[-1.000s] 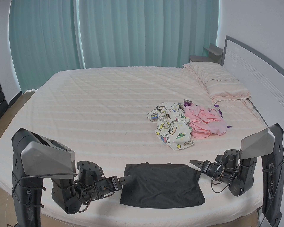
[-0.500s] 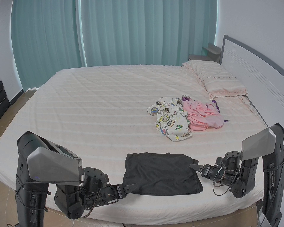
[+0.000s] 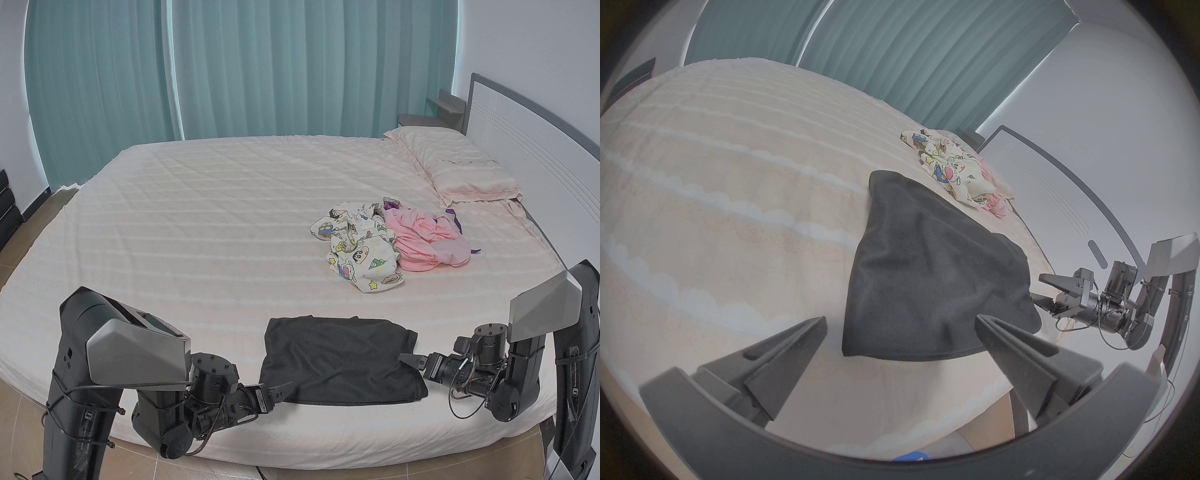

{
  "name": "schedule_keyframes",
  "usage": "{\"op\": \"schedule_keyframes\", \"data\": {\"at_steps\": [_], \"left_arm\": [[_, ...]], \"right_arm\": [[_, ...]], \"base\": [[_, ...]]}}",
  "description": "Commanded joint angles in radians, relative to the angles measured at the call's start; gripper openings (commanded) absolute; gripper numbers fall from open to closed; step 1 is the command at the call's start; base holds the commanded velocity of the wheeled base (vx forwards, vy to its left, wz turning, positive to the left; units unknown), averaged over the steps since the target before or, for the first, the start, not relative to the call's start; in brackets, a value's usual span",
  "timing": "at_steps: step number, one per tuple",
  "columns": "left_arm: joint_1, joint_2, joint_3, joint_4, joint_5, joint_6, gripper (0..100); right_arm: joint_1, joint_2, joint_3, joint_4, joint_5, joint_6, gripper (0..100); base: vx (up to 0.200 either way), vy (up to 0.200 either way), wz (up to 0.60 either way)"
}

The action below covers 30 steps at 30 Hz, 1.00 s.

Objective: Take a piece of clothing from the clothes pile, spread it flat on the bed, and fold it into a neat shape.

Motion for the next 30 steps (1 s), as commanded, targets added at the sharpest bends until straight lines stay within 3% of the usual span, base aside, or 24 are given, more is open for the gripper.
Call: {"op": "schedule_keyframes", "data": {"at_steps": [1, 4, 5, 10, 24, 25, 30], "left_arm": [[0.001, 0.02, -0.021, 0.0, 0.003, 0.0, 100], [-0.001, 0.02, -0.038, 0.0, 0.005, -0.002, 100], [-0.002, 0.02, -0.041, 0.001, 0.005, -0.002, 0], [-0.007, 0.016, -0.024, 0.0, 0.005, -0.004, 0], [-0.012, -0.005, 0.031, -0.006, 0.008, -0.004, 0], [-0.012, -0.005, 0.031, -0.006, 0.008, -0.004, 0], [-0.01, -0.007, 0.033, -0.006, 0.009, -0.004, 0]], "right_arm": [[0.002, -0.003, 0.003, -0.01, -0.001, 0.0, 100], [0.002, -0.011, 0.027, -0.01, 0.001, -0.011, 100], [0.002, -0.014, 0.035, -0.01, 0.001, -0.02, 100], [0.002, -0.015, 0.09, -0.01, 0.039, -0.095, 100], [0.053, 0.028, 0.127, -0.01, 0.068, -0.136, 100], [0.053, 0.028, 0.128, -0.01, 0.067, -0.136, 0], [0.054, -0.017, 0.171, -0.009, 0.065, -0.153, 0]], "base": [[0.0, 0.0, 0.0], [0.0, 0.0, 0.0], [0.0, 0.0, 0.0], [0.0, 0.0, 0.0], [0.0, 0.0, 0.0], [0.0, 0.0, 0.0], [0.0, 0.0, 0.0]]}}
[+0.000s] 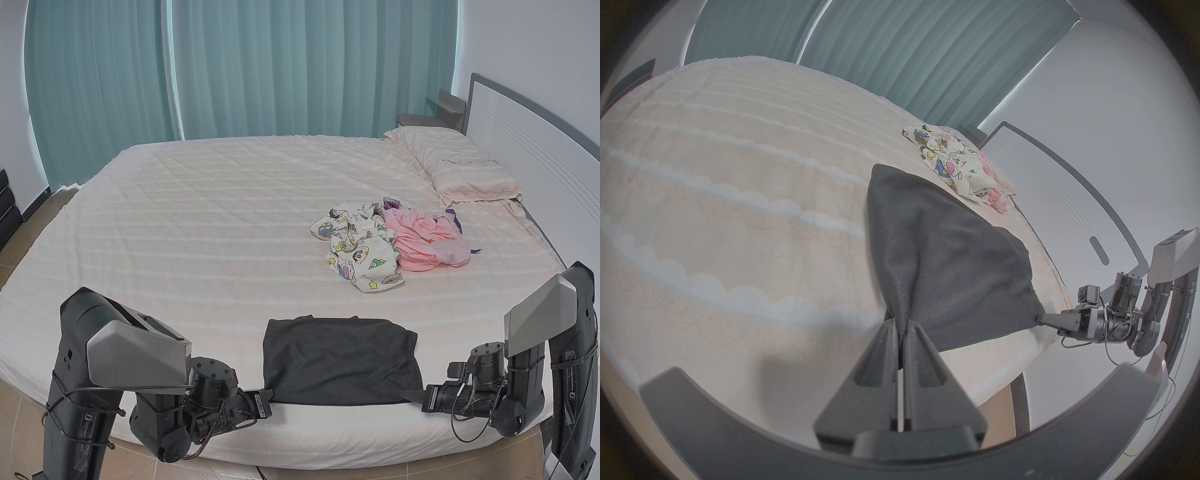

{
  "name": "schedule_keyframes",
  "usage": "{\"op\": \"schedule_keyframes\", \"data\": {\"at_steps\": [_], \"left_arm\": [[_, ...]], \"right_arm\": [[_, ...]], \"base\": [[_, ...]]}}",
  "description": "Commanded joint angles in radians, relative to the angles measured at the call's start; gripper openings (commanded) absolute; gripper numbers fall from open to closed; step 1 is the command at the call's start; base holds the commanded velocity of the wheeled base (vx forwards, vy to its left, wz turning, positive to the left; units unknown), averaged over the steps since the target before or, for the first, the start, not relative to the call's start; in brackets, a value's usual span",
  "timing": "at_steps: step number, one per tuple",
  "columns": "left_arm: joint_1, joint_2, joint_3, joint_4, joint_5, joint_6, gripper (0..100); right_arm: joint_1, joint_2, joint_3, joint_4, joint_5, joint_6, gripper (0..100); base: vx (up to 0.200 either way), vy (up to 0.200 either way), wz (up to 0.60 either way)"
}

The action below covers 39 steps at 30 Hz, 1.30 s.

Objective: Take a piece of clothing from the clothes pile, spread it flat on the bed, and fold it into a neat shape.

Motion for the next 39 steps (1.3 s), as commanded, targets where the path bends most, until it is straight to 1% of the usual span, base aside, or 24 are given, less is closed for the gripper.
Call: {"op": "schedule_keyframes", "data": {"at_steps": [1, 5, 10, 15, 21, 27, 28, 29, 34, 35, 36, 39], "left_arm": [[0.001, -0.004, 0.004, 0.0, 0.0, -0.001, 0], [0.001, -0.009, 0.01, 0.0, 0.0, -0.001, 0], [0.001, -0.013, 0.032, 0.001, 0.0, -0.001, 0], [0.001, -0.027, 0.073, 0.001, 0.0, -0.001, 0], [0.001, -0.038, 0.108, 0.001, -0.003, 0.001, 0], [-0.001, -0.033, 0.105, 0.004, -0.003, 0.001, 0], [0.001, -0.032, 0.104, 0.004, -0.003, 0.001, 0], [0.001, -0.03, 0.104, 0.004, -0.003, 0.001, 100], [0.001, -0.029, 0.105, 0.003, -0.003, 0.001, 100], [0.002, -0.038, 0.11, 0.0, -0.001, -0.001, 100], [0.007, -0.046, 0.113, -0.002, -0.001, -0.001, 100], [0.021, -0.078, 0.118, -0.003, 0.0, -0.002, 100]], "right_arm": [[0.002, -0.031, 0.028, -0.007, 0.001, -0.01, 0], [0.002, -0.041, 0.056, -0.001, 0.001, -0.017, 0], [0.0, -0.058, 0.104, -0.001, 0.001, -0.088, 0], [0.002, -0.053, 0.12, -0.001, -0.001, -0.106, 0], [0.0, -0.036, 0.142, -0.001, 0.001, -0.164, 0], [0.0, -0.013, 0.127, -0.002, -0.001, -0.169, 0], [-0.001, -0.008, 0.124, -0.002, -0.001, -0.169, 100], [-0.001, -0.005, 0.122, -0.002, -0.001, -0.169, 100], [-0.007, -0.015, 0.124, -0.01, -0.003, -0.169, 100], [-0.046, -0.065, 0.105, -0.01, -0.003, -0.169, 100], [-0.064, -0.09, 0.094, -0.01, -0.003, -0.168, 100], [-0.087, -0.13, 0.064, -0.01, -0.004, -0.155, 100]], "base": [[0.0, 0.0, 0.0], [0.0, 0.0, 0.0], [0.0, 0.0, 0.0], [0.0, 0.0, 0.0], [0.0, 0.0, 0.0], [0.0, 0.0, 0.0], [0.0, 0.0, 0.0], [0.0, 0.0, 0.0], [0.0, 0.0, 0.0], [0.0, 0.0, 0.0], [0.0, 0.0, 0.0], [0.0, 0.0, 0.0]]}}
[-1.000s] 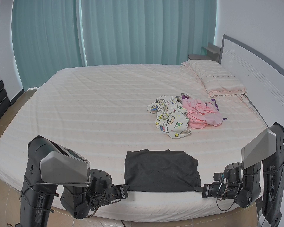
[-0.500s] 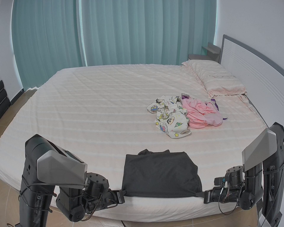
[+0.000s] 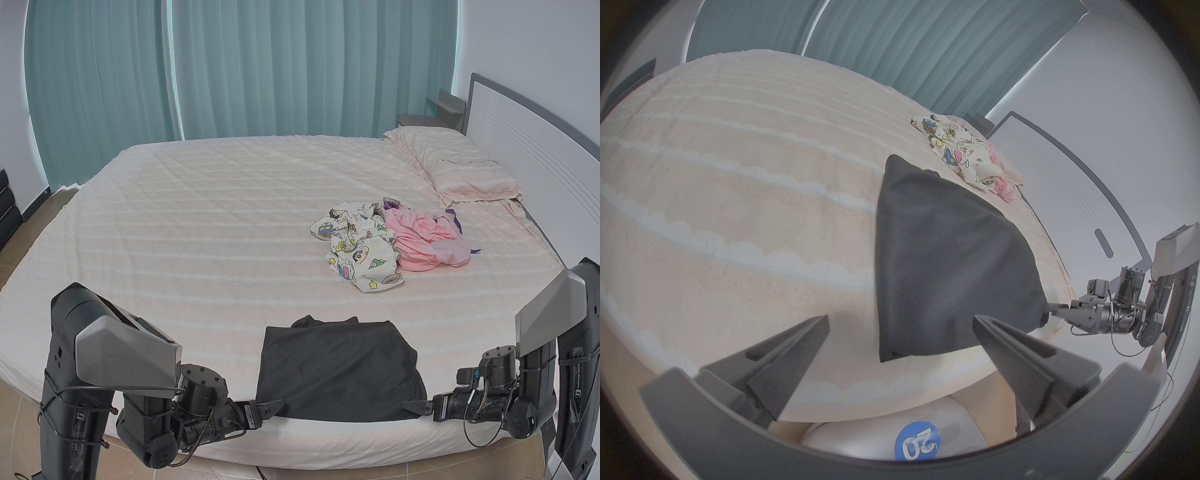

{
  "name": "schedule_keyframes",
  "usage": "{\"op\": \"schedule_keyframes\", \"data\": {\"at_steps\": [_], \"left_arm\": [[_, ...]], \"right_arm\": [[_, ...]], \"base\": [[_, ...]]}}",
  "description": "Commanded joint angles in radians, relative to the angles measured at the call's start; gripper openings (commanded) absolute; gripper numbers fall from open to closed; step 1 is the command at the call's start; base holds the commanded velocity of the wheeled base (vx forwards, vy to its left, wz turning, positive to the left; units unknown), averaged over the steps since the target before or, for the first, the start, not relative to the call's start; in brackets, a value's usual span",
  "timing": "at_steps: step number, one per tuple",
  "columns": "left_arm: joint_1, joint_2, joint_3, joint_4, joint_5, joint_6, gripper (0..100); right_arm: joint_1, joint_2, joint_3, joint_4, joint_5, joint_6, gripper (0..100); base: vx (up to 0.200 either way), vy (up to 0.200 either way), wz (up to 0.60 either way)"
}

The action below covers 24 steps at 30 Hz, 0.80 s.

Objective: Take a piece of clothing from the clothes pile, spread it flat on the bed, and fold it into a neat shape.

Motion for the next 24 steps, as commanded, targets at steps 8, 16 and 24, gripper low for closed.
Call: {"op": "schedule_keyframes", "data": {"at_steps": [8, 16, 24], "left_arm": [[0.081, -0.132, 0.012, -0.004, 0.002, -0.076, 100], [0.078, -0.123, 0.043, -0.006, 0.003, -0.165, 100], [0.081, -0.109, 0.044, -0.006, 0.005, -0.198, 100]], "right_arm": [[0.111, -0.105, -0.282, -0.005, -0.149, 0.326, 100], [0.201, -0.022, -0.529, 0.075, -0.329, 0.391, 100], [0.282, 0.026, -0.581, 0.089, -0.332, 0.46, 100]], "base": [[0.0, 0.0, 0.0], [0.0, 0.0, 0.0], [0.0, 0.0, 0.0]]}}
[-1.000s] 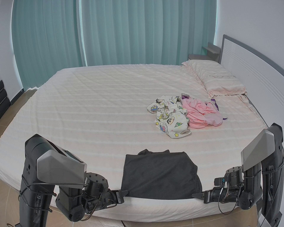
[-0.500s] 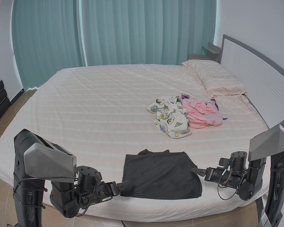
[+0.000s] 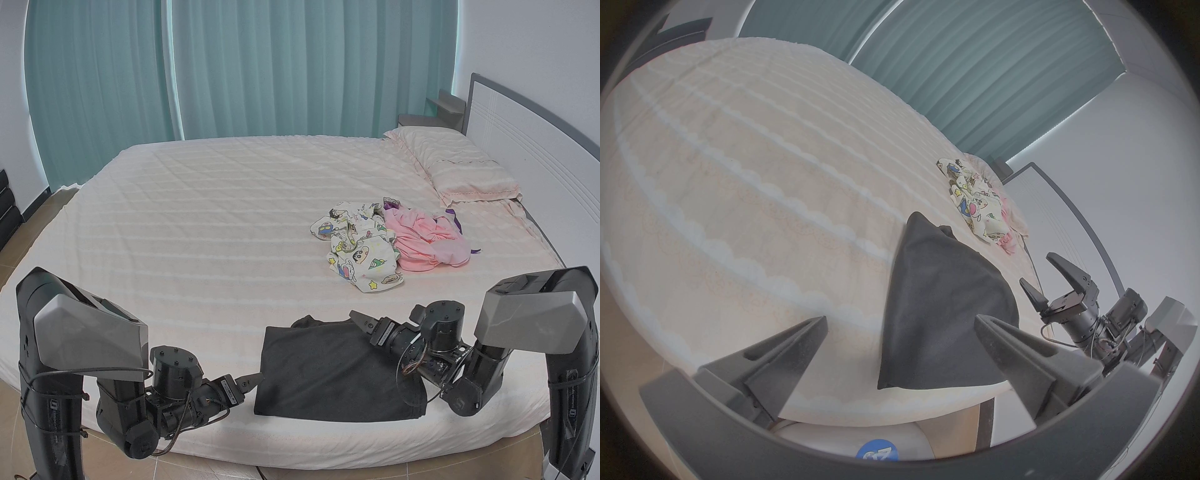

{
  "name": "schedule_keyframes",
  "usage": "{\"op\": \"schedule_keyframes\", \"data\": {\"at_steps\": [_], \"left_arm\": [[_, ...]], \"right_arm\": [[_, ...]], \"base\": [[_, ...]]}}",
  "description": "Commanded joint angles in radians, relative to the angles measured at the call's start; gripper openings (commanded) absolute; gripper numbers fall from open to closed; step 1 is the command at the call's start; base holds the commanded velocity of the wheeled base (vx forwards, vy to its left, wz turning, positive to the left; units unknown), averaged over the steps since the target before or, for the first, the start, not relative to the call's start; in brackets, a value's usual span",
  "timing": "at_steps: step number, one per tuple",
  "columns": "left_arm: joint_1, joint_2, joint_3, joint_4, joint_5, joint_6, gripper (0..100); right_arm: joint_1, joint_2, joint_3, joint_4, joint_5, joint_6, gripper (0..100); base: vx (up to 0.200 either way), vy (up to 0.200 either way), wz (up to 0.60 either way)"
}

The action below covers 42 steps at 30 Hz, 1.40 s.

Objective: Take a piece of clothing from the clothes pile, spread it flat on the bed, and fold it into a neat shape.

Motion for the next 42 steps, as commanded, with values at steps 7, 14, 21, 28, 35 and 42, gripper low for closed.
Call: {"op": "schedule_keyframes", "data": {"at_steps": [7, 14, 21, 28, 35, 42], "left_arm": [[0.004, 0.006, 0.007, -0.002, 0.0, -0.01, 100], [0.004, 0.008, 0.007, -0.001, 0.0, -0.01, 100], [0.004, 0.008, 0.007, -0.001, 0.002, -0.01, 100], [0.004, 0.0, 0.004, -0.01, 0.002, -0.004, 100], [0.05, -0.134, 0.03, -0.047, 0.02, 0.056, 100], [0.104, -0.313, 0.106, -0.051, 0.088, 0.162, 100]], "right_arm": [[-0.01, 0.174, -0.124, 0.025, 0.001, 0.017, 100], [-0.044, 0.18, -0.138, 0.025, 0.001, 0.026, 100], [-0.072, 0.174, -0.14, 0.002, -0.01, 0.058, 100], [-0.164, 0.083, -0.072, -0.091, -0.01, 0.067, 100], [-0.242, -0.058, 0.06, -0.091, -0.013, 0.046, 100], [-0.306, -0.271, 0.229, -0.091, -0.013, -0.014, 100]], "base": [[0.0, 0.0, 0.0], [0.0, 0.0, 0.0], [0.0, 0.0, 0.0], [0.0, 0.0, 0.0], [0.0, 0.0, 0.0], [0.0, 0.0, 0.0]]}}
